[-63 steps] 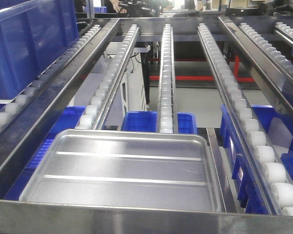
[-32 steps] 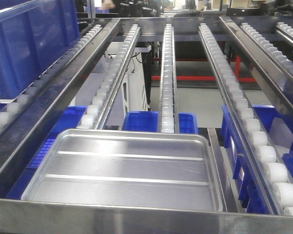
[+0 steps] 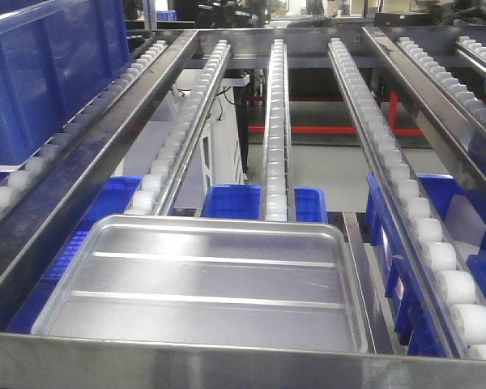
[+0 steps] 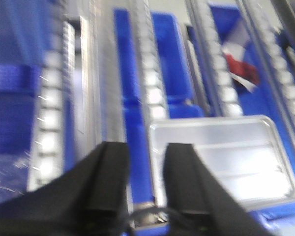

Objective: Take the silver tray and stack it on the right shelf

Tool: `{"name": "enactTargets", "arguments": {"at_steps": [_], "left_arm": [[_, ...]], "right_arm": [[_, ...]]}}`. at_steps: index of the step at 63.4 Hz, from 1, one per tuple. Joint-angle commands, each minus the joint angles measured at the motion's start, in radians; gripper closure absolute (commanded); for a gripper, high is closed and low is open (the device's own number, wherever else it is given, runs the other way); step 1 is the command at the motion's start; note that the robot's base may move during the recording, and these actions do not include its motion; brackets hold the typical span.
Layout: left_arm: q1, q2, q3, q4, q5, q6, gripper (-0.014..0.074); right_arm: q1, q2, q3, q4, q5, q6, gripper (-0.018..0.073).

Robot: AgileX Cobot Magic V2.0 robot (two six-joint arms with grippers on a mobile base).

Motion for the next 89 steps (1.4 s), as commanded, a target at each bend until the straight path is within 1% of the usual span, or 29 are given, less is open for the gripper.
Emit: {"name": "enactTargets", "arguments": {"at_steps": [1,4,5,11,13,15,19,20,23,28,31,39,47,51,53,55,56,60,61,64,70,76,89], "left_arm": [[-0.008,0.038,-0.039,-0.09,-0.05,0.021,0.0335],[-0.043,0.057,-0.039,-0.09,-0.069,0.021,0.0337],[-0.065,0.065,-0.039,-0.09,-0.076,0.021,0.0337],[-0.228,0.112,-0.039,-0.088,-0.132,0.021,0.0337],[-0.292,0.13,-0.039,-0.08,-0.144,0.021,0.0337],[-0.341,0.141,-0.039,-0.07,-0.155,0.023,0.0339],[-0.421,0.166,-0.039,-0.047,-0.169,0.085,0.035],[-0.433,0.172,-0.039,-0.047,-0.169,0.098,0.0352],[-0.464,0.195,-0.039,-0.045,-0.169,0.101,0.0352],[-0.466,0.234,-0.039,-0.052,-0.156,0.083,0.0352],[-0.455,0.255,-0.039,-0.042,-0.149,0.051,0.0352],[-0.408,0.321,-0.039,0.042,-0.135,-0.06,0.0352],[-0.395,0.388,-0.061,0.117,-0.1,-0.136,0.0352],[-0.395,0.429,-0.089,0.175,-0.057,-0.197,0.0352],[-0.395,0.454,-0.109,0.218,-0.028,-0.242,0.0352],[-0.395,0.481,-0.131,0.263,0.005,-0.296,0.0352],[-0.395,0.498,-0.144,0.29,0.024,-0.336,0.0352],[-0.395,0.555,-0.187,0.36,0.072,-0.427,0.0352],[-0.395,0.566,-0.2,0.374,0.082,-0.451,0.0352],[-0.395,0.607,-0.223,0.39,0.089,-0.49,0.0352],[-0.398,0.657,-0.253,0.388,0.087,-0.533,0.0352],[-0.399,0.707,-0.26,0.39,0.085,-0.537,0.0353],[-0.407,0.783,-0.26,0.392,0.059,-0.564,0.0352]], "right_arm": [[0.074,0.065,-0.059,0.035,-0.065,-0.008,0.0095],[0.13,0.103,-0.078,0.05,-0.042,-0.008,0.0077],[0.151,0.122,-0.086,0.052,-0.034,-0.008,0.0071],[0.248,0.213,-0.117,0.068,-0.032,-0.008,0.0067],[0.28,0.249,-0.122,0.068,-0.048,-0.008,0.0068],[0.3,0.273,-0.123,0.068,-0.069,-0.008,0.0072],[0.325,0.322,-0.12,0.068,-0.112,-0.008,0.0072],[0.325,0.34,-0.118,0.069,-0.121,-0.008,0.0072],[0.324,0.377,-0.12,0.085,-0.13,-0.002,0.0072],[0.324,0.443,-0.138,0.136,-0.087,0.024,0.0072],[0.324,0.478,-0.152,0.154,-0.036,0.029,0.0072],[0.324,0.59,-0.21,0.164,0.117,0.053,0.0072],[0.324,0.696,-0.261,0.155,0.195,0.073,0.0072],[0.324,0.753,-0.288,0.12,0.218,0.124,0.0072],[0.324,0.779,-0.299,0.095,0.227,0.157,0.0072],[0.324,0.804,-0.317,0.047,0.241,0.218,0.0072],[0.324,0.818,-0.321,0.029,0.246,0.24,0.0072],[0.324,0.855,-0.345,-0.05,0.263,0.344,0.0072],[0.324,0.865,-0.352,-0.071,0.266,0.374,0.0072],[0.324,0.885,-0.367,-0.114,0.271,0.429,0.0072],[0.324,0.911,-0.389,-0.171,0.272,0.496,0.0072],[0.324,0.929,-0.402,-0.208,0.271,0.542,0.0072],[0.324,0.992,-0.408,-0.212,0.259,0.551,0.0072]]}}
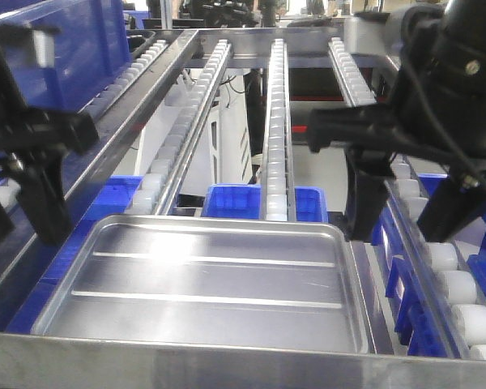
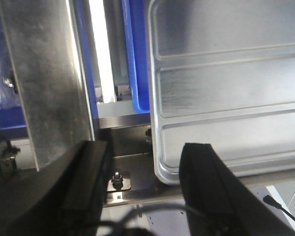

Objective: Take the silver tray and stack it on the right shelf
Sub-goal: 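Lower both grippers onto opposite short edges of the silver tray and close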

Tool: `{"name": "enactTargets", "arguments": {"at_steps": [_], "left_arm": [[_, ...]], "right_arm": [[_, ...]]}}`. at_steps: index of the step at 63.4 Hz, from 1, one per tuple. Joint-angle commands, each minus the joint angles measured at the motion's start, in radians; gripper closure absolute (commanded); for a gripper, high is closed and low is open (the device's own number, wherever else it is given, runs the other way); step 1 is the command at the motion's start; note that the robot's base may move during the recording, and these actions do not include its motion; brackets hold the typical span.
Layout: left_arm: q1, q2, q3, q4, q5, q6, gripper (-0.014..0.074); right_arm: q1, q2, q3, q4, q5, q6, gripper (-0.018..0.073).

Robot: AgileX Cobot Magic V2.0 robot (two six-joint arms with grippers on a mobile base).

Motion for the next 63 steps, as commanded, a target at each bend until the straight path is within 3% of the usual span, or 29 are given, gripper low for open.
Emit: {"name": "enactTargets", "arguments": {"at_steps": [1,19,38,63], "left_arm": [[-0.013,-0.007,-0.031,0.003,-0.04,-0.022,0.0353],[-0.038,0.032,-0.031,0.009,-0.143,-0.05,0.0353],[-0.034,0.081,-0.031,0.064,-0.183,-0.098,0.0353],[-0.034,0.148,-0.031,0.069,-0.199,-0.099,0.0353]], "right_arm": [[0.001,0.002,-0.033,-0.022,-0.04,0.006,0.0072],[0.001,0.068,-0.033,-0.022,-0.108,0.006,0.0072],[0.001,0.126,-0.033,-0.022,-0.132,0.006,0.0072],[0.001,0.167,-0.033,-0.022,-0.162,0.005,0.0072]]}}
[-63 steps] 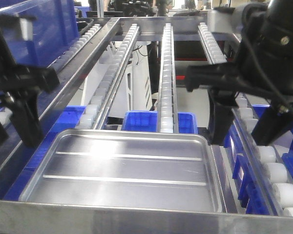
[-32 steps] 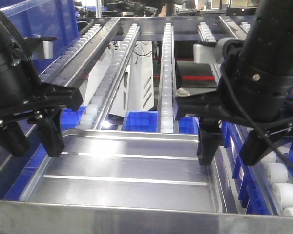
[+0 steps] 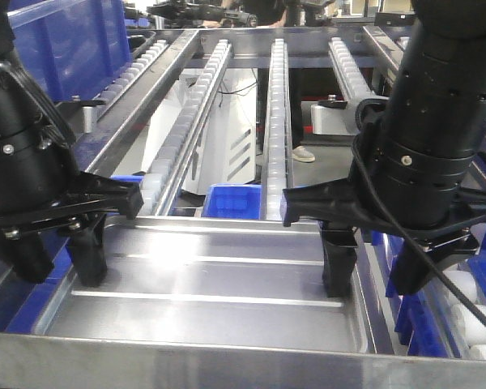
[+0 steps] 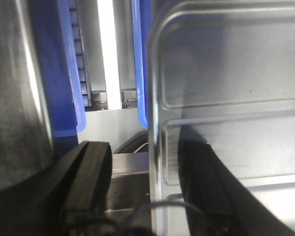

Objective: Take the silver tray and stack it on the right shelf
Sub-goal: 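Lower both grippers onto opposite short edges of the silver tray and close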

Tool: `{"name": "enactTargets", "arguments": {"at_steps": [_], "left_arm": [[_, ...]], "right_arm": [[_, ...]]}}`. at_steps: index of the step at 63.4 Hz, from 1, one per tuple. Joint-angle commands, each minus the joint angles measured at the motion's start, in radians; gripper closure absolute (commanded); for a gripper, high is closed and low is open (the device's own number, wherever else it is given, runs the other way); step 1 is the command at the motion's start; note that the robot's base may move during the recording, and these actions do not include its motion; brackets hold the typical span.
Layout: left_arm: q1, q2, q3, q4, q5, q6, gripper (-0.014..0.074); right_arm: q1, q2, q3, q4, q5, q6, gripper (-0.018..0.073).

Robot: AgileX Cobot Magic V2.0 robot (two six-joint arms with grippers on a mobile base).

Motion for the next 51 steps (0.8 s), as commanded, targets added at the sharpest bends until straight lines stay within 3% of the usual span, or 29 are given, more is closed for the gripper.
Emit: {"name": "enactTargets", "arguments": {"at_steps": [1,8,14,21,27,32,51], "left_arm": [[-0.003,-0.026,-0.027,0.003,-0.035,-0.011,0.0353],[-0.003,-0.026,-0.027,0.003,-0.037,-0.011,0.0353],[-0.003,-0.026,-0.027,0.003,-0.037,-0.011,0.0376],[-0.003,-0.026,-0.027,0.003,-0.037,-0.011,0.0474],[-0.003,-0.026,-0.027,0.003,-0.037,-0.011,0.0609],[-0.003,-0.026,-0.027,0.003,-0.043,-0.011,0.0706],[-0.003,-0.026,-0.053,0.005,-0.035,-0.043,0.0689]], "right_arm": [[0.001,-0.025,-0.025,-0.016,-0.048,-0.001,0.0072],[0.002,-0.017,-0.025,-0.016,-0.05,-0.001,0.0103],[0.002,-0.016,-0.025,-0.015,-0.05,-0.001,0.0201],[0.002,-0.016,-0.025,-0.015,-0.049,-0.001,0.0384],[0.002,-0.016,-0.025,-0.015,-0.048,-0.001,0.0522],[0.002,-0.016,-0.025,-0.015,-0.043,-0.001,0.05],[0.002,-0.033,-0.025,-0.018,-0.002,-0.003,0.0502]]}}
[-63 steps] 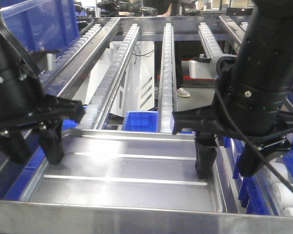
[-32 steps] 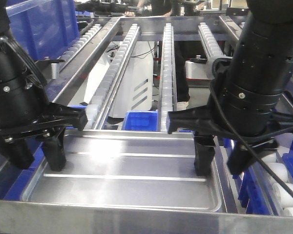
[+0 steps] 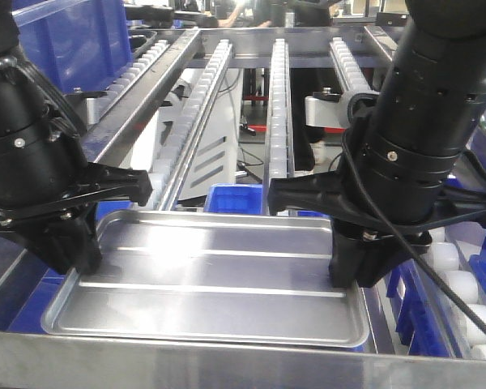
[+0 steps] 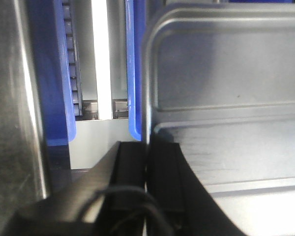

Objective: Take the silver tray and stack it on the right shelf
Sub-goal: 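Lower both grippers onto opposite short edges of the silver tray and close, then lift the silver tray with both grippers up off the shelf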

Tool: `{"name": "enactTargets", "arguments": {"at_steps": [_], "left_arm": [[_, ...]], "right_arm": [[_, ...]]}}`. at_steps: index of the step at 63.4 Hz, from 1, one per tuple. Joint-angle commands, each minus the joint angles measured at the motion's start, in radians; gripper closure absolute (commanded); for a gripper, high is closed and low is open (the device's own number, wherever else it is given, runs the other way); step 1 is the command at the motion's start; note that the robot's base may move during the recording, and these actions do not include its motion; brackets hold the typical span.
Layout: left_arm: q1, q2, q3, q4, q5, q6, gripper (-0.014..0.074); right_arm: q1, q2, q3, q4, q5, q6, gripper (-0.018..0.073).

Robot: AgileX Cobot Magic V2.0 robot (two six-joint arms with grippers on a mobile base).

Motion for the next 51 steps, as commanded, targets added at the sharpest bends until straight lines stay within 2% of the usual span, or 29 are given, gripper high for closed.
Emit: {"name": "enactTargets", "arguments": {"at_steps": [1,13,30,51], "left_arm": [[-0.003,-0.029,-0.045,0.014,0.011,-0.005,0.0689],[-0.007,-0.072,-0.112,0.027,0.094,-0.024,0.0689],[-0.007,-0.227,-0.195,0.049,0.205,-0.029,0.0689],[-0.082,-0.313,-0.358,0.138,0.332,-0.08,0.0689]], "right_arm": [[-0.005,-0.047,-0.018,-0.03,0.042,-0.019,0.0502],[-0.006,-0.137,-0.021,-0.07,0.092,-0.019,0.0503],[-0.006,-0.311,-0.116,-0.149,0.252,-0.019,0.0503],[-0.006,-0.389,-0.207,-0.189,0.342,-0.019,0.0503]]}}
